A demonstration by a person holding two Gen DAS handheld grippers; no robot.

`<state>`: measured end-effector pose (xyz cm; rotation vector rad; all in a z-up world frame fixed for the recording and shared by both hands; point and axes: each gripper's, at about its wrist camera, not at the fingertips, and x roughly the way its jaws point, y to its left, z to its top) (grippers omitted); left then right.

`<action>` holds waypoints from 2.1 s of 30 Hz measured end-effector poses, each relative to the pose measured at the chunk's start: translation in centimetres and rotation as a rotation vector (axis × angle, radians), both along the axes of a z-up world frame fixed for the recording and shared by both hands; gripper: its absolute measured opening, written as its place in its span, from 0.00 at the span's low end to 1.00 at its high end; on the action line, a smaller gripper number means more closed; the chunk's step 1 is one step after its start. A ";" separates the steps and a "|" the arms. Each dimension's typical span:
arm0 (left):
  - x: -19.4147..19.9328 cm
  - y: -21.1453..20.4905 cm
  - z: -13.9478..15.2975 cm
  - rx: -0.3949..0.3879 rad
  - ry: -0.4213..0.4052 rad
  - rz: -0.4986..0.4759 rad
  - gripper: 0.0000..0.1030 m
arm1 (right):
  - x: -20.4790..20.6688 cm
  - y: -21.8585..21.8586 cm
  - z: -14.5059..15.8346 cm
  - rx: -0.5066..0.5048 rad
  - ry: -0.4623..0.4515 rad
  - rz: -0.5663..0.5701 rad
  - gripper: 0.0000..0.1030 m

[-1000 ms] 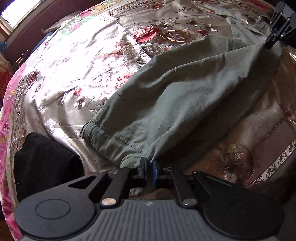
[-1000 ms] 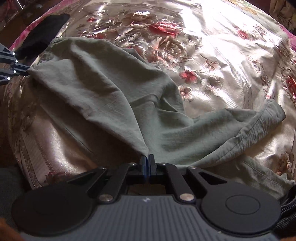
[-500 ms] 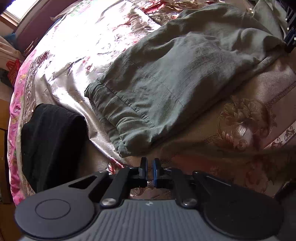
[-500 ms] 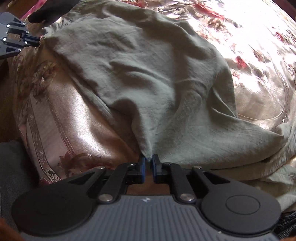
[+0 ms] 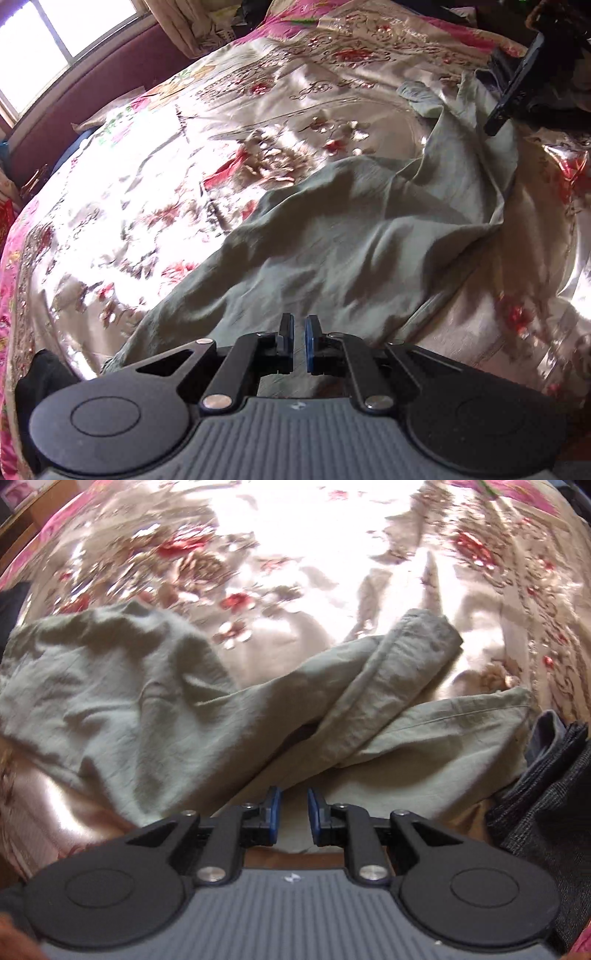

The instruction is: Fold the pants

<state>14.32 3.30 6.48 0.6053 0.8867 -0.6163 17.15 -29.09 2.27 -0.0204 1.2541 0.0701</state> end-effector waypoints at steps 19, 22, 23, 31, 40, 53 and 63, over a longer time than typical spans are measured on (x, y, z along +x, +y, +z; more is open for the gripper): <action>-1.9 -13.0 -3.9 -0.217 0.165 -0.186 0.23 | 8.8 -5.9 -3.9 0.065 -0.206 -0.398 0.38; -2.0 -13.2 -4.0 -0.219 0.162 -0.195 0.23 | 9.3 -5.6 -4.6 0.025 -0.209 -0.402 0.34; -1.9 -13.2 -4.0 -0.220 0.163 -0.194 0.23 | 9.4 -5.7 -4.9 -0.008 -0.210 -0.407 0.34; -1.3 -13.0 -4.1 -0.215 0.155 -0.189 0.24 | 6.0 -11.2 -2.8 0.131 -0.248 -0.579 0.02; -1.0 -14.8 -4.3 -0.244 0.157 -0.225 0.24 | -3.5 -15.2 1.8 0.145 -0.394 -0.737 0.07; -2.8 -16.6 -5.0 -0.204 0.153 -0.300 0.24 | -8.2 -15.7 -3.6 0.318 -0.273 -0.873 0.40; -2.8 -17.9 -5.7 -0.200 0.150 -0.289 0.24 | -7.3 -16.9 -8.7 0.784 -0.357 -0.969 0.15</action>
